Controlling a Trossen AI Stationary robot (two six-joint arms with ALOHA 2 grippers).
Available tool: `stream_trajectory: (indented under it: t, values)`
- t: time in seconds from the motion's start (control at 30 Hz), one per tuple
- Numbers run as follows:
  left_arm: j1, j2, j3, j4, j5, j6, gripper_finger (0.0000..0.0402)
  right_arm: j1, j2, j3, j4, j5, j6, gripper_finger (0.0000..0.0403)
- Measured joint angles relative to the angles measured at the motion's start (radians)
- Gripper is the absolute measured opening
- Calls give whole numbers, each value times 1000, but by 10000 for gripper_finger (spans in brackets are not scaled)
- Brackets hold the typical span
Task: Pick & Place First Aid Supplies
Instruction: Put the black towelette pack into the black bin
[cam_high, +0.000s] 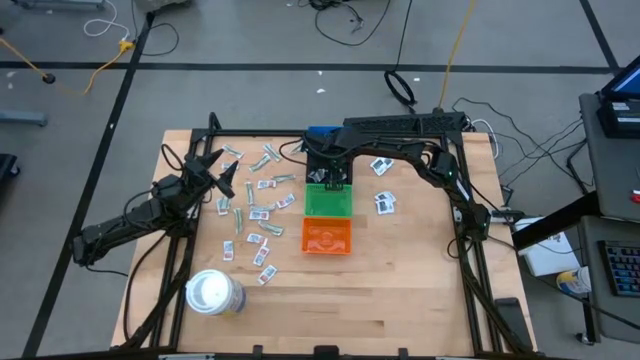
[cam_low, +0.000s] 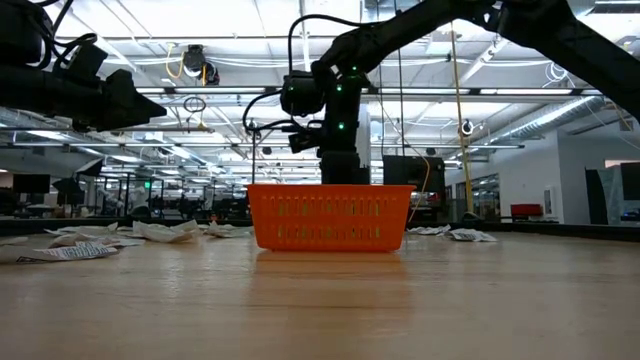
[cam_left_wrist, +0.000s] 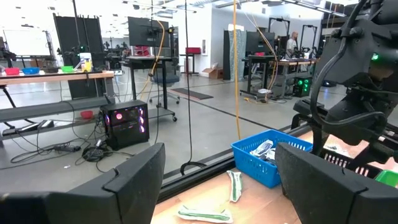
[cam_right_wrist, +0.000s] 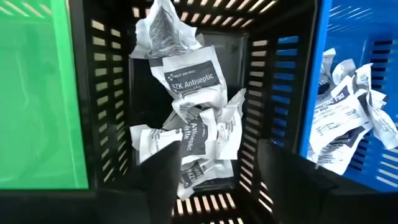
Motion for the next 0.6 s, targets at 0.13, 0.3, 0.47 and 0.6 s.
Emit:
stream_trajectory:
  t: [0.13,0.3,0.47,0.6]
  values:
    - [0,0,0,0,0,0,305,-11,-24,-1,-34,-81,10,233]
    - [0,0,0,0,0,0,306,-24,-54,-1,-99,-132,55,233]
    - [0,0,0,0,0,0,306,-24,-90,-1,-181,-132,58,222]
    - [0,0,0,0,0,0,305,-24,-99,-4,-220,-132,55,216]
